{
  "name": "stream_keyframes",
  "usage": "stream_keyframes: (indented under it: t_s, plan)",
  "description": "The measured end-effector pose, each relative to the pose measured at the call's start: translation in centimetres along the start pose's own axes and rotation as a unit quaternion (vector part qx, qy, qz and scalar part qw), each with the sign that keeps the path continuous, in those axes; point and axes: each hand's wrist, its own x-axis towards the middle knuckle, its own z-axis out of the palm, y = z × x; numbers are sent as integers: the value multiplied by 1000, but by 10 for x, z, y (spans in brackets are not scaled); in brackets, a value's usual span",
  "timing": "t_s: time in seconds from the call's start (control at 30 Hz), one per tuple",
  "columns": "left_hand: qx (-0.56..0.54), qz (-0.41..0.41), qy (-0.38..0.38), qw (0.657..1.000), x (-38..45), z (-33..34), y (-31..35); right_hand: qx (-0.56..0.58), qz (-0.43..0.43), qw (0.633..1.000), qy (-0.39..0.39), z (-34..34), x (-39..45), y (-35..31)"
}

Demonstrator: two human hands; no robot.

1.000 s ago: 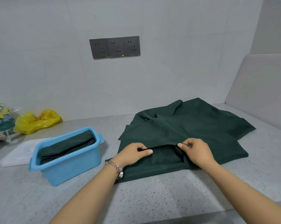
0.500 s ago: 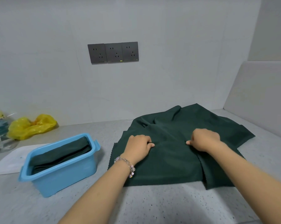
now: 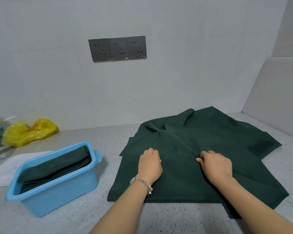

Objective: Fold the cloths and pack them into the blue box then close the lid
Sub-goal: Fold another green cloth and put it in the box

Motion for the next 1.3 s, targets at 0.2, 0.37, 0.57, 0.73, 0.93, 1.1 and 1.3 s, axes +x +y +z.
stream_keyframes:
  t_s: [0.2, 0.37, 0.57, 0.73, 0.93, 1.1, 1.3]
  plan:
    - [-26, -34, 30, 999, -6, 16, 0, 87, -18, 989, 120, 13, -8, -3]
    - [-38, -66, 20, 997, -5, 17, -3, 56, -4, 994, 96, 16, -4, -6]
    - [-23, -70, 5, 997, -3, 12, -2, 76, 0, 995, 71, 15, -3, -7]
    - [-15, -70, 14, 997, -3, 16, -3, 94, 24, 991, 92, 17, -4, -6]
    - [-1, -79, 6, 997, 3, 15, -2, 50, 47, 996, 50, 16, -1, -6]
    - [8, -89, -11, 996, 6, 12, 0, 94, 28, 993, 61, 16, 1, -9]
    - [-44, -29, -9, 999, -3, 8, 33, 26, 42, 998, 47, 17, 1, -6]
